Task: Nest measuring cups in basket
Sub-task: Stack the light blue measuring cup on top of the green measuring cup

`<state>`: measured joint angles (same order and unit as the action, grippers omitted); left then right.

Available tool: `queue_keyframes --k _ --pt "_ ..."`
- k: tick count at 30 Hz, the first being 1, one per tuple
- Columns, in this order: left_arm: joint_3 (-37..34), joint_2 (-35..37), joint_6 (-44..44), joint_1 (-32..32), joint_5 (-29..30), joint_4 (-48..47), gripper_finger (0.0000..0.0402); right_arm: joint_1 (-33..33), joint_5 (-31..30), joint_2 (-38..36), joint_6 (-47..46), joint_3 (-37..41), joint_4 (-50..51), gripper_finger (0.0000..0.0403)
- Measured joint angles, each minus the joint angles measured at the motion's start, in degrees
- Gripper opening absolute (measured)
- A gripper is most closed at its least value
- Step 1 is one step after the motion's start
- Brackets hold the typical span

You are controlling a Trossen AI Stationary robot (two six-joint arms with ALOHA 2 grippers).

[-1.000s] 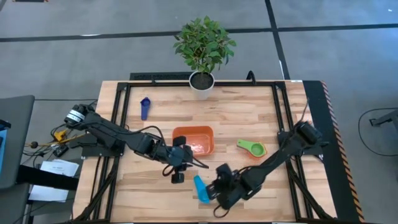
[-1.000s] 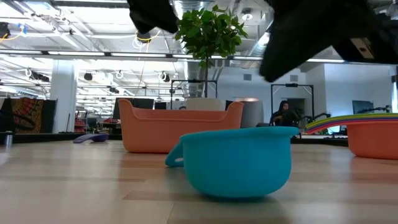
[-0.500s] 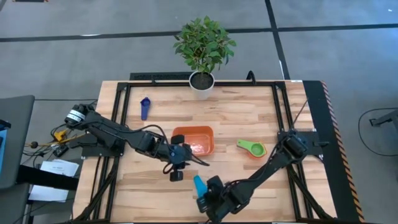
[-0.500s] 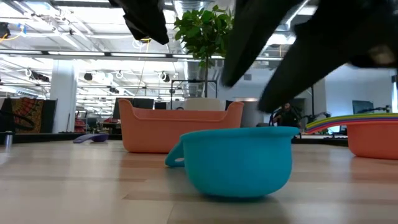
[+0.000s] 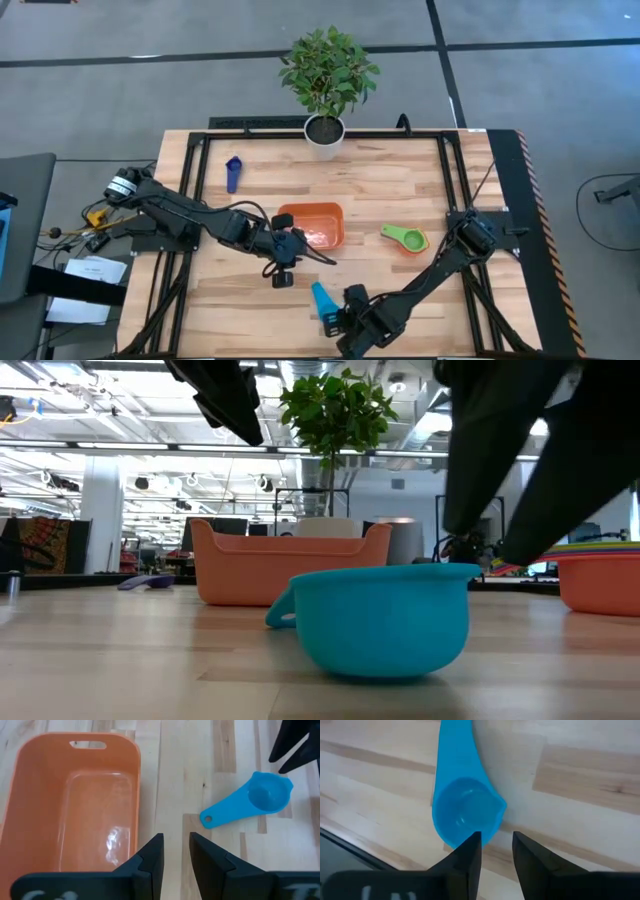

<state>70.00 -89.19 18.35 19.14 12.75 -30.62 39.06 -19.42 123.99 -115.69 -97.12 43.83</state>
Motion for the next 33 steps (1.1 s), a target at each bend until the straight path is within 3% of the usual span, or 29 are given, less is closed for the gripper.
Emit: queue_keyframes --k 9,14,33 --pt "0.0 0.0 -0.13 0.0 -0.04 -1.64 0.008 -2.22 1.88 0.01 1.72 0.02 -0.04 0.0136" --pt "0.0 0.0 -0.13 0.0 -0.01 -4.4 0.0079 -2.98 5.83 0.01 2.04 0.02 -0.13 0.0127" --pt "0.0 0.0 1.79 0.04 -0.07 -6.0 0.0079 -4.01 7.73 0.4 3.47 0.07 -0.42 0.0131"
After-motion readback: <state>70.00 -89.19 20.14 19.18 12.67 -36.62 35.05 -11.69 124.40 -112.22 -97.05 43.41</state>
